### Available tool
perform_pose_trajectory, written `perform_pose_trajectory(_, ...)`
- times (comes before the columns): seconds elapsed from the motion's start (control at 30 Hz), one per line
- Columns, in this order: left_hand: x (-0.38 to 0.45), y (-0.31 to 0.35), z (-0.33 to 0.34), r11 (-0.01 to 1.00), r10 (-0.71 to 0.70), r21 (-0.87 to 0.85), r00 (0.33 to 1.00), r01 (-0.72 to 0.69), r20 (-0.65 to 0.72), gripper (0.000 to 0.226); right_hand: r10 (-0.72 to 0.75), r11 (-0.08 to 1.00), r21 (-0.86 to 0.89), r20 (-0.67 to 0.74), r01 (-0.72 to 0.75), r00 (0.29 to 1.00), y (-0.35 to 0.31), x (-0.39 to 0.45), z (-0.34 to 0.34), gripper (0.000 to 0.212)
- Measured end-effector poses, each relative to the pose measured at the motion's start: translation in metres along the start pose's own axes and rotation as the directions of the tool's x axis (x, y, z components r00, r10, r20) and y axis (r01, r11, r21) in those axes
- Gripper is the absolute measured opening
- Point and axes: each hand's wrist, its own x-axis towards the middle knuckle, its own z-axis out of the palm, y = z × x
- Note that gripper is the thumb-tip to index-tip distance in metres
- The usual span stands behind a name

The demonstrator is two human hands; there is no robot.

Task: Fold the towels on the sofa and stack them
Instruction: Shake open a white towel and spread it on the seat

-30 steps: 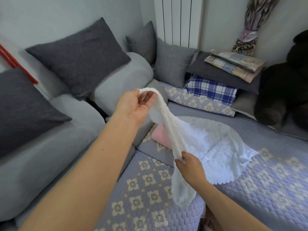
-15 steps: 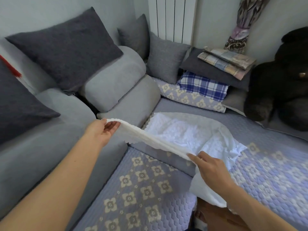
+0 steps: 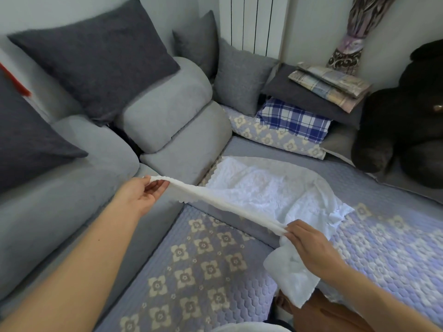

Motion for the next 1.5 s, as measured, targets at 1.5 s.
perform_pose_trajectory(1.5, 0.012, -0.044, -0.034, 0.863, 0.221, 0.482, 0.971, -0.152, -0.09, 0.022, 0.377, 0.924, 0.078, -0.347, -0.374, 0.859, -0.027, 0.004, -0.004, 0.015)
